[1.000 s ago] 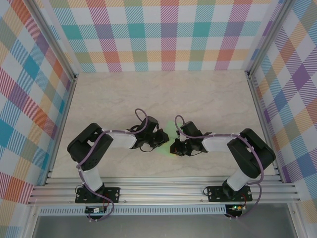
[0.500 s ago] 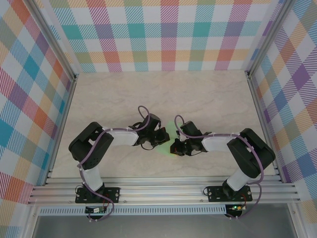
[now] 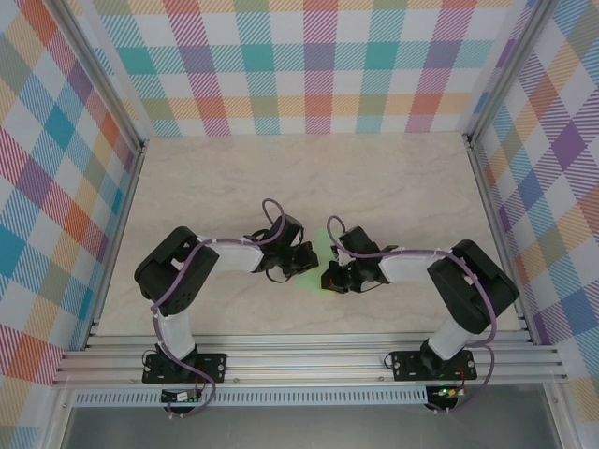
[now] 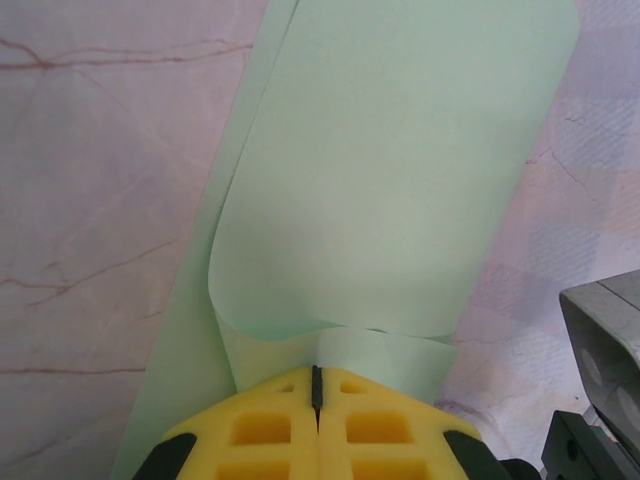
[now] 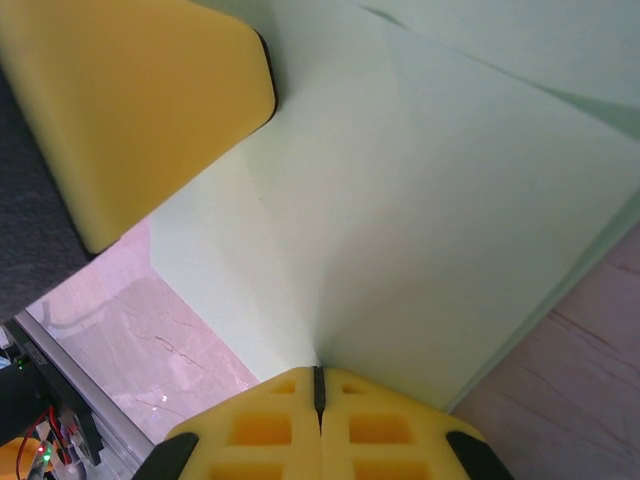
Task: Fold a paper plane with a square sheet of paper (pick it up from the middle)
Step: Fold the triangle a second time at the center of the table.
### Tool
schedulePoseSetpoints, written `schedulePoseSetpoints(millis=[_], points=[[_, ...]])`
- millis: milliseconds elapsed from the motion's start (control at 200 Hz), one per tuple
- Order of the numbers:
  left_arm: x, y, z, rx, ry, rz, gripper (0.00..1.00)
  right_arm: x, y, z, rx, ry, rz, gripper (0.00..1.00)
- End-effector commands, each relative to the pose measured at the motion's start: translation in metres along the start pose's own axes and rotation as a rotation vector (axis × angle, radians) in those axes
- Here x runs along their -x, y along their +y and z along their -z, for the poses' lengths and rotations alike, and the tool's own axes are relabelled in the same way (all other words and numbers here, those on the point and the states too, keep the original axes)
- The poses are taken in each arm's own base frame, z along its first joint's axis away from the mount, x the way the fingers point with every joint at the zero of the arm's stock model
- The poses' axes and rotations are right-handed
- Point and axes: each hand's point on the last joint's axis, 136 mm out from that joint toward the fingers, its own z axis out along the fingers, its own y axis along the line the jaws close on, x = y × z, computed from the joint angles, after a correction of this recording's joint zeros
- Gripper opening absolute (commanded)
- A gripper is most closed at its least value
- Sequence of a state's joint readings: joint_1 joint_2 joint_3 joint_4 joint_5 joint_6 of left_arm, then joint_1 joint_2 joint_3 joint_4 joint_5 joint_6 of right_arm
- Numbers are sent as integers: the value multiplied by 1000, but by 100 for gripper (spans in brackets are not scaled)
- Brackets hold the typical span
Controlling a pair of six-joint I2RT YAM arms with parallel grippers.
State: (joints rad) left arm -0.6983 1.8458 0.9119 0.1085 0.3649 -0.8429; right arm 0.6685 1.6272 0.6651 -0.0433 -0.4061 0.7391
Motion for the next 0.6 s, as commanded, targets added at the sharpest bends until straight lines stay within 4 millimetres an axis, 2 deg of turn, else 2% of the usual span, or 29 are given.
schedulePoseSetpoints(millis=[0, 595], points=[[21, 27, 5, 91, -51, 9, 0, -27, -54, -8, -192, 84, -62, 4], [51, 41, 8, 100, -66, 28, 0, -26, -47, -7, -173, 103, -42, 5]])
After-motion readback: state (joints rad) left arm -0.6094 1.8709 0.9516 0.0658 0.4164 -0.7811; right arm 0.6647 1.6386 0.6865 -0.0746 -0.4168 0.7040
